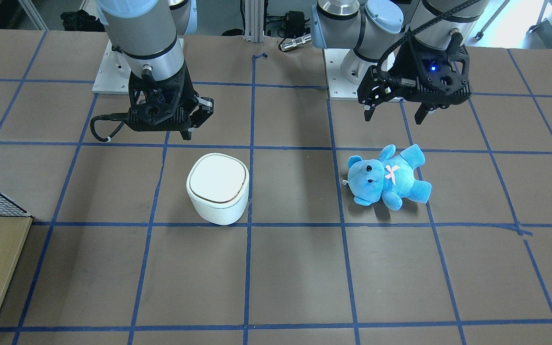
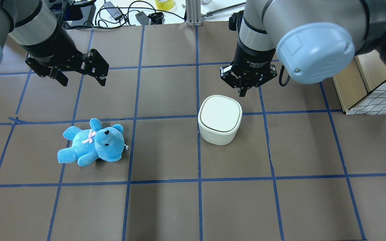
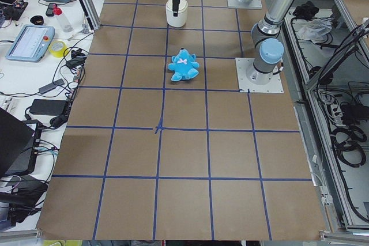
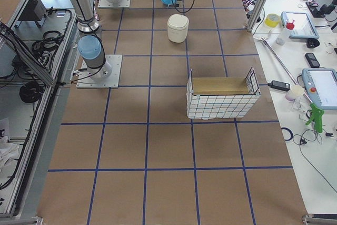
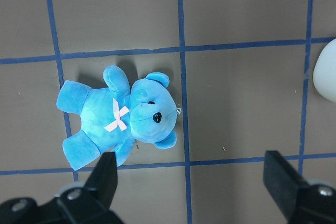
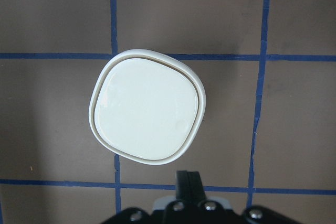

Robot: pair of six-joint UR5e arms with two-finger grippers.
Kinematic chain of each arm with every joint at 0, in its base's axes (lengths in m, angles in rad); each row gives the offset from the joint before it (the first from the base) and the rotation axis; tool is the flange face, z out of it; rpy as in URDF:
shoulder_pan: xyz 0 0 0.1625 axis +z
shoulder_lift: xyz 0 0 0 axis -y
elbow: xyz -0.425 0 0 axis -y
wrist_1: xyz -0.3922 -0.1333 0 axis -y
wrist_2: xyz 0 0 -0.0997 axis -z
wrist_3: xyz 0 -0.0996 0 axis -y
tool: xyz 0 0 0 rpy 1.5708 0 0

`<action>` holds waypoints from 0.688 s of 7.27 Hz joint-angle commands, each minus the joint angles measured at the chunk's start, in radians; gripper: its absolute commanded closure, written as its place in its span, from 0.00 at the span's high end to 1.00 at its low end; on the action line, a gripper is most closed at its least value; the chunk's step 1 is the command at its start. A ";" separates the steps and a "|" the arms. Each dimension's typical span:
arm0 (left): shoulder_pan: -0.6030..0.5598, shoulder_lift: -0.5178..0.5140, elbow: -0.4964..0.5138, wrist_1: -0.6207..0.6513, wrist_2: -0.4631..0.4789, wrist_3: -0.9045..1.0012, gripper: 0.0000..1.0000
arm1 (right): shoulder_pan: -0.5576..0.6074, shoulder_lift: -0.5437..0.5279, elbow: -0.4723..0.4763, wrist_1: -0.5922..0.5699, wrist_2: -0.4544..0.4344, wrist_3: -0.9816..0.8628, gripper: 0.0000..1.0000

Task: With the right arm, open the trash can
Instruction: 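Move the right gripper over the white trash can lid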

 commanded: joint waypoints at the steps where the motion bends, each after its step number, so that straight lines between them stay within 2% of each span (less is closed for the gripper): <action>1: 0.000 0.000 0.000 0.000 0.000 0.000 1.00 | 0.001 0.044 0.111 -0.204 0.000 0.006 0.00; 3: 0.000 0.000 0.000 0.000 -0.001 0.000 1.00 | 0.001 0.084 0.120 -0.287 0.035 0.002 0.00; 5: 0.000 0.000 0.000 0.000 -0.001 0.000 1.00 | 0.001 0.106 0.122 -0.297 0.060 -0.001 0.00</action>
